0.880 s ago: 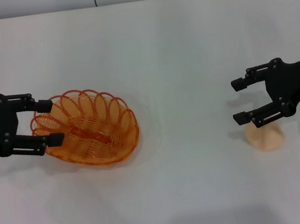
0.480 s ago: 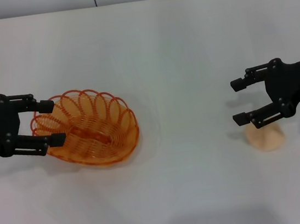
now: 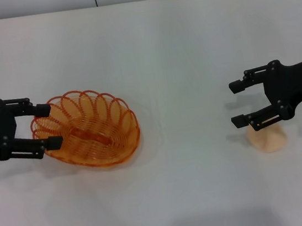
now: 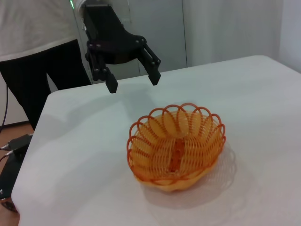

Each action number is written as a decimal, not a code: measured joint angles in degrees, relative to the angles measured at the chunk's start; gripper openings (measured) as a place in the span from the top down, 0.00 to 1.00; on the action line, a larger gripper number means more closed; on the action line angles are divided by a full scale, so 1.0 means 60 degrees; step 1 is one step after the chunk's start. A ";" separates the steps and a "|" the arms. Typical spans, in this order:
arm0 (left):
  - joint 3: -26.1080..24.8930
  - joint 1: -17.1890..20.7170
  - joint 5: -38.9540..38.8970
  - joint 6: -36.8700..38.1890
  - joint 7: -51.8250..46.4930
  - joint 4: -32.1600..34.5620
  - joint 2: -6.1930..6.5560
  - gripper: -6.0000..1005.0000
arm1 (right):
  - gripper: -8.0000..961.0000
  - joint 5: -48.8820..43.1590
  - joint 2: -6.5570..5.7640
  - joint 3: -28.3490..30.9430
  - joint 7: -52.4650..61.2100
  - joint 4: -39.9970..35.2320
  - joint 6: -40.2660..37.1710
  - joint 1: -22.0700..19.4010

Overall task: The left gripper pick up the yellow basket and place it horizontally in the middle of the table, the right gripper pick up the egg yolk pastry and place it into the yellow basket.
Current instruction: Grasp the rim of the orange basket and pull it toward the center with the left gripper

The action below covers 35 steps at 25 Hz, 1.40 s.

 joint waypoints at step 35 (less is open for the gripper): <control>0.0619 -0.2674 0.5298 -0.3174 -0.7930 -0.0641 -0.0401 0.29 | 0.17 0.0012 0.0294 -0.0011 -0.0729 -0.0365 0.0012 -0.0017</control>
